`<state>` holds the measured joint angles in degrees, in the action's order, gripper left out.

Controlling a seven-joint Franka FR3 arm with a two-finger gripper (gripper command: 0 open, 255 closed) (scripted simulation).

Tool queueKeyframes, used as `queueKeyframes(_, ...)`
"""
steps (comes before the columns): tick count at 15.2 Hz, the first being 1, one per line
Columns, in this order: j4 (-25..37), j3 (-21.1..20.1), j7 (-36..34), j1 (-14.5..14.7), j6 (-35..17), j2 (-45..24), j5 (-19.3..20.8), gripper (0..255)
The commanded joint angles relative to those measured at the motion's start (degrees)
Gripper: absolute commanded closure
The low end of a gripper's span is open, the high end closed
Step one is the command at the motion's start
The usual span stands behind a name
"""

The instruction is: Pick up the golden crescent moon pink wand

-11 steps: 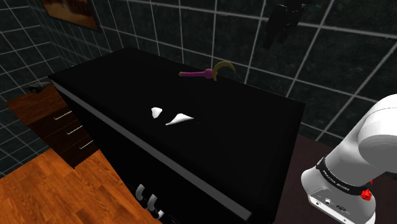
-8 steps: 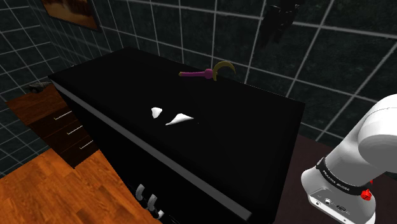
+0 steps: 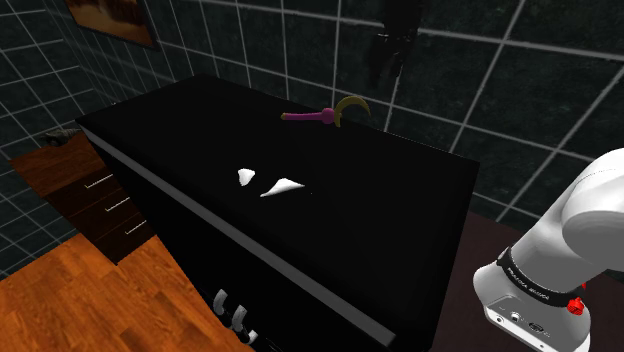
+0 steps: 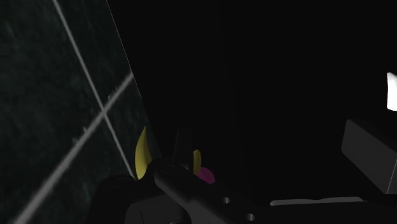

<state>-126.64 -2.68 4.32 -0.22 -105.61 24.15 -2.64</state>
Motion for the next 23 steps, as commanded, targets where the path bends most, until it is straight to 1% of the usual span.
queueKeyframes(1, 2.77, 0.07, 0.75, -0.2, -1.16, -5.05, 0.77, 0)
queueKeyframes(5, 9.21, 0.01, 1.72, -0.48, -2.46, -14.9, 2.35, 0)
queueKeyframes(9, 16.81, -0.04, 2.49, -0.61, -2.65, -24.8, 4.03, 0)
queueKeyframes(13, 25.72, 0.03, 3.19, -0.52, -1.7, -34.87, 5.75, 0)
queueKeyframes(17, 36.31, 0.2, 3.99, -0.24, 0.5, -45.35, 7.41, 0)
queueKeyframes(18, 37.5, 0.21, 4.08, -0.21, 0.8, -46.44, 7.57, 0)
queueKeyframes(23, 35.08, 0.28, 3.84, -0.21, -2.6, -47.43, 7.68, 0)
